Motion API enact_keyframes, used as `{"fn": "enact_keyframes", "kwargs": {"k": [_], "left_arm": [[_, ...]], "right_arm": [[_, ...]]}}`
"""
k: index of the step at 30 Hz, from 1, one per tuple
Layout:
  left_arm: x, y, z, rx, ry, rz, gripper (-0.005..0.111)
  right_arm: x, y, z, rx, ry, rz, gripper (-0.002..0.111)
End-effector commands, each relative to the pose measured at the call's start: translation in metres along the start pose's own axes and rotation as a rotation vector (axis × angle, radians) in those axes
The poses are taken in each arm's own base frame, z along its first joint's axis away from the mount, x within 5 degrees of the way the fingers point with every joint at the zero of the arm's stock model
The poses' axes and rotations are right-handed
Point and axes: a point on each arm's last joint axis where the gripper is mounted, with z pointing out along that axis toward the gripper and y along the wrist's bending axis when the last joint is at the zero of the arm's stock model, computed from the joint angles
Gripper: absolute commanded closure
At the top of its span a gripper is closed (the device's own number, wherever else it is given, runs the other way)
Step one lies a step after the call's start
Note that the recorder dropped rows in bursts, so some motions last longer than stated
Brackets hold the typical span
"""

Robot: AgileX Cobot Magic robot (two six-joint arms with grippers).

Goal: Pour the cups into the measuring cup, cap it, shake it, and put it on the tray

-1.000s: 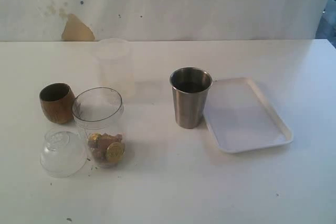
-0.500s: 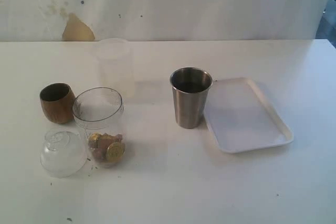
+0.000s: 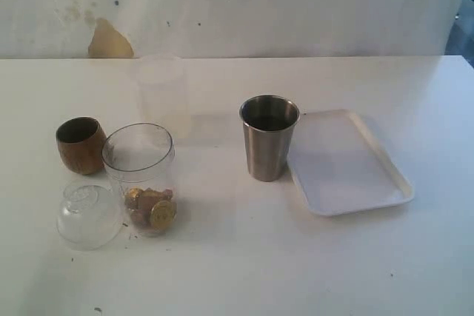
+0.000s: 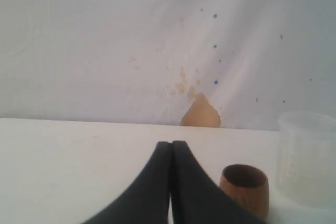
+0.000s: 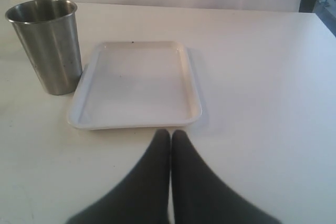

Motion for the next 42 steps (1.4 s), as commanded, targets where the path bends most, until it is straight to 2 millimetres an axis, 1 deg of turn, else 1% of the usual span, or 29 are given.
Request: {"fn": "enact_keyframes", "kwargs": {"k": [1, 6, 10, 16, 26, 28, 35, 37, 39, 40, 42], "left_arm": [[0.009, 0.001, -0.001, -0.008, 0.080, 0.045, 0.107], [0.019, 0.002, -0.002, -0.011, 0.194, 0.087, 0.107], [0.019, 0.002, -0.002, -0.007, 0.191, 0.133, 0.107], [0.018, 0.002, -0.002, -0.008, 0.181, 0.149, 0.107], [0.018, 0.002, -0.002, -0.008, 0.179, 0.149, 0.107], [0.018, 0.002, -0.002, -0.008, 0.179, 0.149, 0.107], [0.018, 0.002, -0.002, -0.008, 0.179, 0.149, 0.107], [0.018, 0.002, -0.002, -0.008, 0.179, 0.149, 0.107], [0.018, 0.002, -0.002, -0.008, 0.179, 0.149, 0.107], [0.018, 0.002, -0.002, -0.008, 0.179, 0.149, 0.107], [0.018, 0.002, -0.002, -0.008, 0.179, 0.149, 0.107]], "right_arm": [[0.000, 0.000, 0.000, 0.003, -0.010, -0.008, 0.108], [0.000, 0.000, 0.000, 0.003, -0.010, -0.008, 0.108], [0.000, 0.000, 0.000, 0.003, -0.010, -0.008, 0.108], [0.000, 0.000, 0.000, 0.003, -0.010, -0.008, 0.108], [0.000, 0.000, 0.000, 0.003, -0.010, -0.008, 0.108], [0.000, -0.001, 0.000, 0.010, -0.008, -0.037, 0.108], [0.000, -0.001, 0.000, 0.007, -0.007, -0.028, 0.108], [0.000, -0.001, 0.000, 0.012, -0.011, -0.048, 0.108], [-0.003, -0.002, 0.000, 0.028, -0.044, -0.156, 0.108], [-0.007, -0.002, -0.001, 0.033, -0.089, -0.202, 0.108], [-0.019, 0.000, -0.002, 0.026, -0.223, -0.227, 0.108]]}}
